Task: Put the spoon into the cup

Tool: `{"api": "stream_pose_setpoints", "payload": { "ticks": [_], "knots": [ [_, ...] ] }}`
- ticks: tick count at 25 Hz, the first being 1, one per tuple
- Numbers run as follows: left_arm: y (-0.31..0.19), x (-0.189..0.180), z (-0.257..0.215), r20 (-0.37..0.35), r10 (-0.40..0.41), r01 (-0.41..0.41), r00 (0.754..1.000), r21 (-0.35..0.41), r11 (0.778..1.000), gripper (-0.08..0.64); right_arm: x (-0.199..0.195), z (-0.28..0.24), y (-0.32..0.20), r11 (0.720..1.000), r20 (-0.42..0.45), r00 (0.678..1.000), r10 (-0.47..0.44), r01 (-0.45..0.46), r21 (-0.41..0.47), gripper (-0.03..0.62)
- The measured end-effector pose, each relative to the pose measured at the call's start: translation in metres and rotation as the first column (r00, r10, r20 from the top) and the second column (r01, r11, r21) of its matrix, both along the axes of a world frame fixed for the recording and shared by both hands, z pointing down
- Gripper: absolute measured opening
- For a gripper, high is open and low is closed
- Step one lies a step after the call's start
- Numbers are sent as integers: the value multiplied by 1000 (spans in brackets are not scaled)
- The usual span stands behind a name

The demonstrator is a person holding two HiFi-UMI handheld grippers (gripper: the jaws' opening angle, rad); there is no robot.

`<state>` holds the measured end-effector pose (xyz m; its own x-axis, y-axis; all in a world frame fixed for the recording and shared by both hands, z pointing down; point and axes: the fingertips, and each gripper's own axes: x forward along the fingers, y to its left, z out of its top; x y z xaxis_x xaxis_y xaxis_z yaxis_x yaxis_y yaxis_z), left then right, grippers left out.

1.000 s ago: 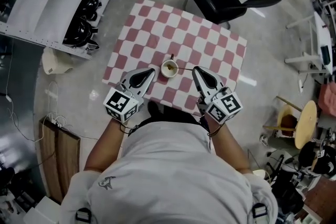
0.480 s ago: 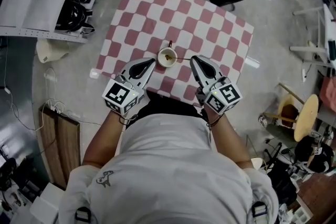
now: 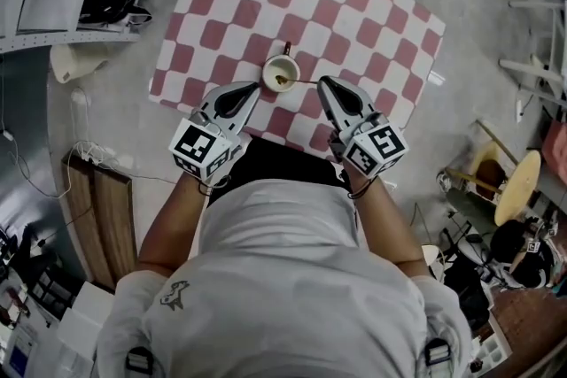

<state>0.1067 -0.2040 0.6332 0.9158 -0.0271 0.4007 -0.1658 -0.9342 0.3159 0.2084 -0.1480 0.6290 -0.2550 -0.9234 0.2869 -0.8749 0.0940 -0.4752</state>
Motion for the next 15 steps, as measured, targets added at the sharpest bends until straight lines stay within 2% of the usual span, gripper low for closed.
{"api": "stream_pose_setpoints", "payload": {
  "ticks": [15],
  "knots": [
    [-1, 8, 56, 61, -9, 12, 998, -55, 998, 14, 1, 67, -11, 996, 59, 998, -31, 36, -79, 34]
  ]
}}
